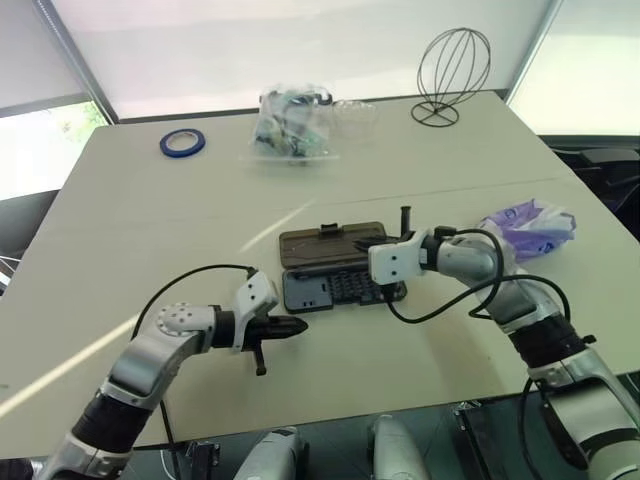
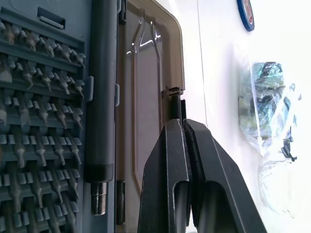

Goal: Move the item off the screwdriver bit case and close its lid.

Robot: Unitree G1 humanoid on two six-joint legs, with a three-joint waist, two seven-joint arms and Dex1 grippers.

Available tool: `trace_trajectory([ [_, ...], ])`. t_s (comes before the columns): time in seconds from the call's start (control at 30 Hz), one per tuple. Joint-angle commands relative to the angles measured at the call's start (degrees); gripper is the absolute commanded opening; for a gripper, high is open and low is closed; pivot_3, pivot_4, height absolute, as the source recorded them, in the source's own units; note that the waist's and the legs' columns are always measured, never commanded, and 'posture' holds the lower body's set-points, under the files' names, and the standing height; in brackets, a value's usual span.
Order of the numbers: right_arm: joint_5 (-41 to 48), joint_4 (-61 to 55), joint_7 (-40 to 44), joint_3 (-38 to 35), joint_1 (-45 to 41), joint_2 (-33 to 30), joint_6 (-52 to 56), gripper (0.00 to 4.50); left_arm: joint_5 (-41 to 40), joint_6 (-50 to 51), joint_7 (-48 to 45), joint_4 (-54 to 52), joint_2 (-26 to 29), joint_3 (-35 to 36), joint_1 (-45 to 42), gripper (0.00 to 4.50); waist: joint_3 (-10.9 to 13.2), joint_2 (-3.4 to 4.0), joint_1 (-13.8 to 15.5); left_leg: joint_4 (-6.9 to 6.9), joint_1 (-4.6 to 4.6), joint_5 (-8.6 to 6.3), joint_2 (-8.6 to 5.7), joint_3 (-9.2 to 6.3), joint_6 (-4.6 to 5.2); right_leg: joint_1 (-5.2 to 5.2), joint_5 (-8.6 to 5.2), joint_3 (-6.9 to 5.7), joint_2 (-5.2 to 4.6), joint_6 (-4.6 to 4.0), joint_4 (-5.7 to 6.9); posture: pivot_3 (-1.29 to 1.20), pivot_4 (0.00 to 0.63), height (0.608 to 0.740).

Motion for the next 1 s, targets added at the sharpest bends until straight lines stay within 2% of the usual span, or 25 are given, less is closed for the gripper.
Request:
trace_trajectory([
  [0.03,3.3,-1.3,0.4,-2.8,-1.4,0.8,3.4,0.07,-4.6,3.1,-0.6,-2.8,1.3,4.5,-2.9,0.0,0.0,-0.04,0.1,0.0,-0.02,0.0,0.0,0.0,0.0,0.0,0.0,0.0,0.0,0.0,-0.01,0.0,0.15,0.74],
  [0.2,11.2,0.2,3.7,-6.4,-5.9,3.6,14.0,0.07,-6.0,3.5,1.5,1.4,-1.0,7.2,-9.7,0.0,0.1,-0.06,0.1,0.03,-0.02,0.0,-0.01,-0.02,0.0,0.06,0.0,-0.01,-0.01,0.0,-0.07,0.0,0.15,0.74],
  [0.33,16.1,3.3,7.1,-7.5,-9.8,5.7,22.0,0.07,2.3,-4.7,0.4,6.9,-1.2,0.5,-10.9,0.0,0.1,-0.06,-0.2,-0.08,0.04,0.0,0.01,-0.02,0.0,0.06,0.0,-0.02,-0.02,0.0,-0.08,0.0,0.15,0.74],
  [0.43,16.2,10.7,8.5,-6.7,-14.6,6.3,23.4,0.07,8.2,-11.0,-0.7,11.0,-1.4,-4.3,-11.1,0.0,0.1,-0.05,-0.3,-0.09,0.01,-0.01,0.01,0.0,0.01,0.05,0.0,-0.04,-0.02,0.0,-0.12,0.0,0.15,0.74],
  [0.53,16.7,20.7,8.0,-7.1,-20.7,8.4,24.7,0.07,10.4,-14.0,-1.1,13.4,-2.5,-6.1,-11.1,0.0,0.1,-0.04,-0.2,-0.04,-0.02,-0.01,0.0,-0.01,0.0,0.04,0.01,-0.05,-0.03,-0.01,-0.12,0.0,0.15,0.74],
  [0.63,14.4,32.1,8.1,-5.3,-26.5,9.7,22.0,0.93,12.7,-16.7,-0.6,15.5,-4.0,-7.2,-10.8,0.0,0.1,-0.04,-0.2,-0.05,0.01,-0.01,0.0,-0.02,0.0,0.05,0.01,-0.07,-0.04,-0.01,-0.1,0.0,0.15,0.74],
  [0.77,12.0,44.8,10.0,-2.9,-32.2,11.7,21.3,2.95,14.3,-19.0,0.1,17.3,-5.5,-7.6,-10.0,0.0,0.1,-0.05,-0.4,-0.04,0.02,-0.01,-0.01,-0.04,0.0,0.06,0.01,-0.09,-0.07,0.0,-0.08,0.0,0.15,0.74],
  [1.0,8.8,59.9,11.8,-1.2,-38.3,16.6,21.6,2.95,14.9,-19.3,2.5,16.2,-7.6,-7.3,-7.8,0.0,0.1,-0.04,-0.6,-0.04,0.03,-0.01,-0.01,-0.06,0.0,0.04,0.01,-0.09,-0.08,0.0,-0.01,0.0,0.15,0.74],
])
